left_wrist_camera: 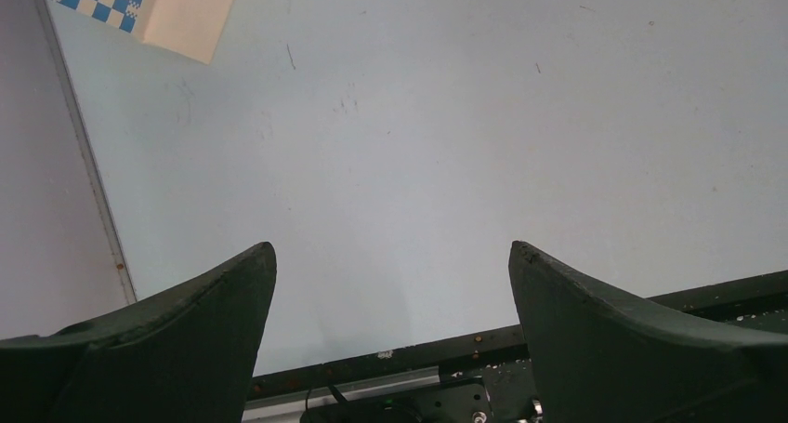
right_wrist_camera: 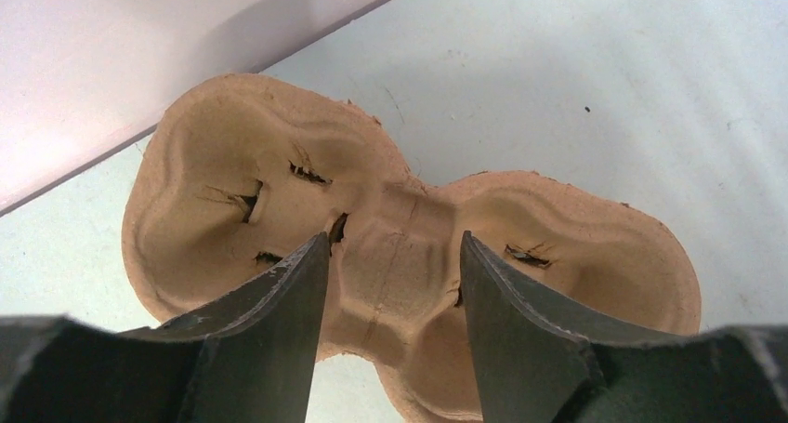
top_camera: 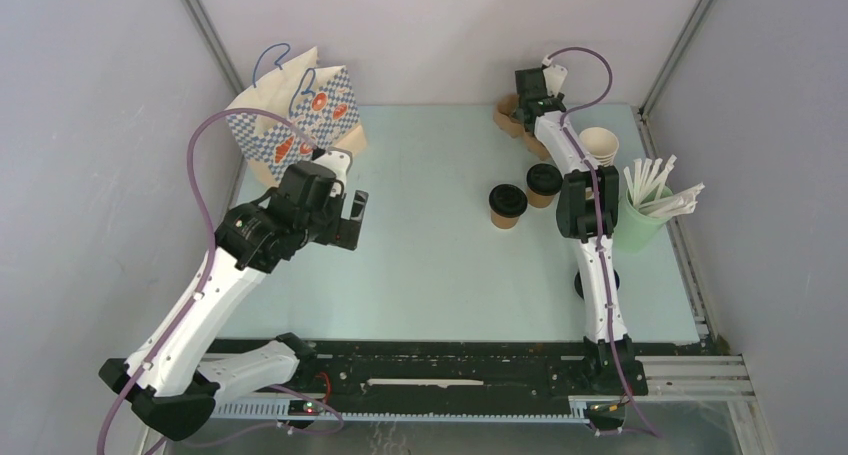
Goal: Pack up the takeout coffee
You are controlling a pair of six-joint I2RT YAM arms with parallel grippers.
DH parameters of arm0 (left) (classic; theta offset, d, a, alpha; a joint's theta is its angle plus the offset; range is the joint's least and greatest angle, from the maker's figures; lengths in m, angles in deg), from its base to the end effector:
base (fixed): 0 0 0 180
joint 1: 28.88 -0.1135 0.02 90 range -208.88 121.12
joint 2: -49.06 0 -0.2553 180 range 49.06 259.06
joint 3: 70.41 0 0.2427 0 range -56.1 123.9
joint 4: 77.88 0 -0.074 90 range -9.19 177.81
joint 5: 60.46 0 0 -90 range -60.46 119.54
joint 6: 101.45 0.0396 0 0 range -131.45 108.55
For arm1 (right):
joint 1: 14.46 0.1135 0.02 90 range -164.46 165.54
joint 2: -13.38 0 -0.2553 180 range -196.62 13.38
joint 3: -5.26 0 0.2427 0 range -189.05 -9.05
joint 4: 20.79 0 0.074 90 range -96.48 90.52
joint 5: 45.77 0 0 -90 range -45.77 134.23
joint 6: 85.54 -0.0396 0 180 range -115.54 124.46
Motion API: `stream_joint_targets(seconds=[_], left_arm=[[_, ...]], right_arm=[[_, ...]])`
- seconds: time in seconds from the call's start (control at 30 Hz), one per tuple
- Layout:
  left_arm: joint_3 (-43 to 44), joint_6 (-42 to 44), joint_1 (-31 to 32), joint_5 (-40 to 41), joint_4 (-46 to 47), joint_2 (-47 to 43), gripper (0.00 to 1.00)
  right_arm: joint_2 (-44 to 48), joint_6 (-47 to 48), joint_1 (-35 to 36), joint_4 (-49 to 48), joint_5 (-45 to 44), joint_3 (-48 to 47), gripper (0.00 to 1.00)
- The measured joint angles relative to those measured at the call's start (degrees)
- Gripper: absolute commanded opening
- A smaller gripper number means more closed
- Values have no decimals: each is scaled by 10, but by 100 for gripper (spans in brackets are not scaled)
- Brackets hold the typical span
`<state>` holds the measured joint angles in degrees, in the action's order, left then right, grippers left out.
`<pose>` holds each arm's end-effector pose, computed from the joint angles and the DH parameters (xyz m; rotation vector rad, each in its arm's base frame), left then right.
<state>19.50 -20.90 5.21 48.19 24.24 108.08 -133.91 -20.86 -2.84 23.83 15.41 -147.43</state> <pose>0.1503 -0.0864 0.3754 0.3501 2.3099 0.0148 0.5530 0.0942 0.2056 0.5165 2.1023 -0.2006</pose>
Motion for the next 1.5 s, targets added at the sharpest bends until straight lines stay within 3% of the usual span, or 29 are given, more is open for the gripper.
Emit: stream_joint_targets(seconds=[0.13,0.5,0.63,0.87,1.23,1.5], left_arm=[[0,0,0,0,0,0,100],[0,2,-1,0,0,0,100],[0,5,-1,0,0,0,100],[0,5,-1,0,0,0,100],[0,10,-2,0,0,0,100],[0,10,-2,-1,0,0,100]], right_arm=[[0,4,1,4,7,0,63],[0,12,2,6,7,0,44],[0,16,2,7,7,0,29],[0,23,2,7,6,0,13],[12,27,2,23,9,0,0],[59,20,0,34,33,16,0]])
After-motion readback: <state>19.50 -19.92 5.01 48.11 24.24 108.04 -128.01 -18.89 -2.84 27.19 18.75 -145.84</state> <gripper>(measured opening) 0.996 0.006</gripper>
